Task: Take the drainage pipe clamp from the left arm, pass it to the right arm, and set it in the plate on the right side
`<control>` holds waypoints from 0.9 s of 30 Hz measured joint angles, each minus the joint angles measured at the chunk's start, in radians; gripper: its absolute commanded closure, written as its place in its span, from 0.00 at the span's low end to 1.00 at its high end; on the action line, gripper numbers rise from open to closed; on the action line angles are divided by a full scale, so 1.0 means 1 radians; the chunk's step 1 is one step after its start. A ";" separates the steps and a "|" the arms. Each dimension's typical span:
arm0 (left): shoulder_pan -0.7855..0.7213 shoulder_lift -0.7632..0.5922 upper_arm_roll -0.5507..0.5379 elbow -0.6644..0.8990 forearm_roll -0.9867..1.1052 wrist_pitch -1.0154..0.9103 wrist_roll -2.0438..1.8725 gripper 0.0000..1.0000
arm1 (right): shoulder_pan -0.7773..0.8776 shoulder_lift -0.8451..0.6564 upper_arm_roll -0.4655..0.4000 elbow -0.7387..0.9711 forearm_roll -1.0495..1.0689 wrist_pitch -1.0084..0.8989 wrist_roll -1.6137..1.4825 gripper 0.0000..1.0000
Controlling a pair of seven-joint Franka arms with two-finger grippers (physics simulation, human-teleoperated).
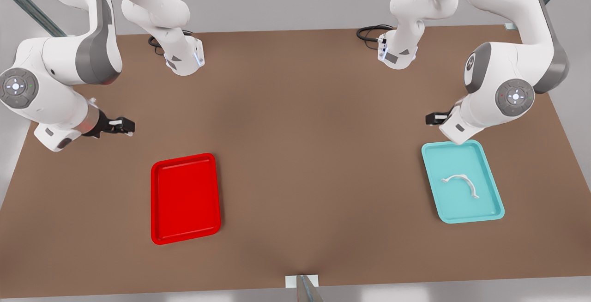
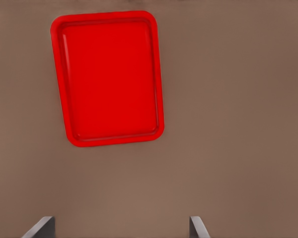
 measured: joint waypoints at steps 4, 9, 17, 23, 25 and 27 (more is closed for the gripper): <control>0.011 0.087 0.067 0.003 0.001 0.063 -0.001 0.00 | 0.000 0.003 0.000 -0.003 -0.001 0.028 0.000 0.00; 0.152 0.340 0.161 0.089 -0.032 0.264 0.065 0.00 | 0.002 0.007 0.000 -0.006 -0.001 0.048 0.001 0.00; 0.253 0.534 0.170 0.084 -0.086 0.602 0.205 0.00 | 0.002 0.008 0.001 -0.022 -0.002 0.065 0.001 0.00; 0.288 0.575 0.170 0.023 -0.097 0.732 0.278 0.00 | 0.002 0.006 0.002 -0.030 -0.002 0.071 0.001 0.00; 0.290 0.588 0.170 0.010 -0.098 0.756 0.300 0.00 | 0.002 0.007 0.002 -0.031 -0.002 0.072 0.001 0.00; 0.293 0.604 0.170 0.002 -0.103 0.773 0.319 0.00 | 0.002 0.007 0.002 -0.035 -0.003 0.073 0.001 0.00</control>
